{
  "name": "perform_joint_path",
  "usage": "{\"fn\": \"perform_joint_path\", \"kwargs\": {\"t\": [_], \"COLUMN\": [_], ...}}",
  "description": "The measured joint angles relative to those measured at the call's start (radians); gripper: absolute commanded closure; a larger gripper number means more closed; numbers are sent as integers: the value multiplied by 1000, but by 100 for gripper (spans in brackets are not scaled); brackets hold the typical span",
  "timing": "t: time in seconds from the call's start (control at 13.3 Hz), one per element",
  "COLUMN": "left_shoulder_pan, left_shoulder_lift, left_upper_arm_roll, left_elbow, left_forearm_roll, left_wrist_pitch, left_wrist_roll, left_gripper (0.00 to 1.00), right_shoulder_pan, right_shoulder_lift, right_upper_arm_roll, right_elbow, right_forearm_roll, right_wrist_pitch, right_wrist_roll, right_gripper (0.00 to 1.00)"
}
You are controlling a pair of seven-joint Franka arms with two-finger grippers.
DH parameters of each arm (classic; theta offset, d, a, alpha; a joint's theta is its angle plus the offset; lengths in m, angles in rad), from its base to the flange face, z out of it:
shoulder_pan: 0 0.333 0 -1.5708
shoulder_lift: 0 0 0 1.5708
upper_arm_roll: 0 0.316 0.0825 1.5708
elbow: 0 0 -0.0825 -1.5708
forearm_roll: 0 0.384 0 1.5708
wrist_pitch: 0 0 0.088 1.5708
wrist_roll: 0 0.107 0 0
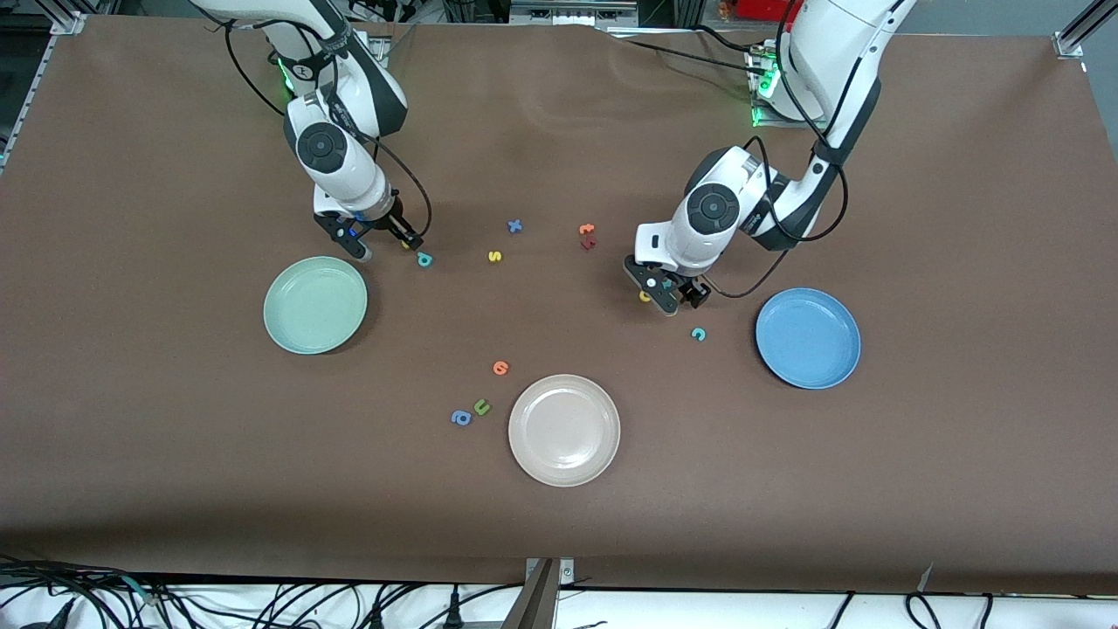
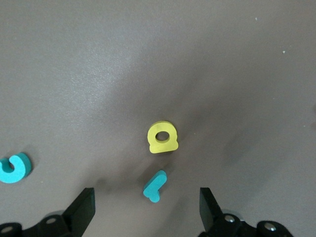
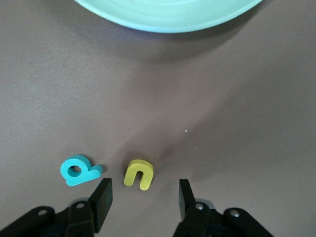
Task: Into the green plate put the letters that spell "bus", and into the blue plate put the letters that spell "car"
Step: 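Close both grippers on the yellow n and the cyan hook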
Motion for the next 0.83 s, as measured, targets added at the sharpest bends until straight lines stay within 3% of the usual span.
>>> {"fn": "perform_joint_path", "kwargs": {"t": [0.15, 0.23, 0.53, 0.83], "left_shoulder_pan": [0, 0, 0, 0], "left_shoulder_lift": [2, 5, 25, 30], "left_upper_arm_roll": [0, 0, 0, 0], "left_elbow": [0, 0, 0, 0], "left_forearm_roll": [0, 0, 13, 32], "left_wrist_pitch": [1, 6, 39, 44], "left_wrist_roll": [2, 3, 7, 9], "left_gripper": [8, 10, 30, 43], "right_shoulder_pan": [0, 0, 0, 0], "right_shoulder_lift": [0, 0, 0, 1], "right_upper_arm_roll": [0, 0, 0, -2], "right_elbow": [0, 0, -1, -2], "right_forearm_roll": [0, -1, -2, -4], "right_wrist_pitch": [23, 28, 29, 41], "right_wrist_roll": [0, -1, -7, -9], "right_gripper": [40, 51, 51, 48]}}
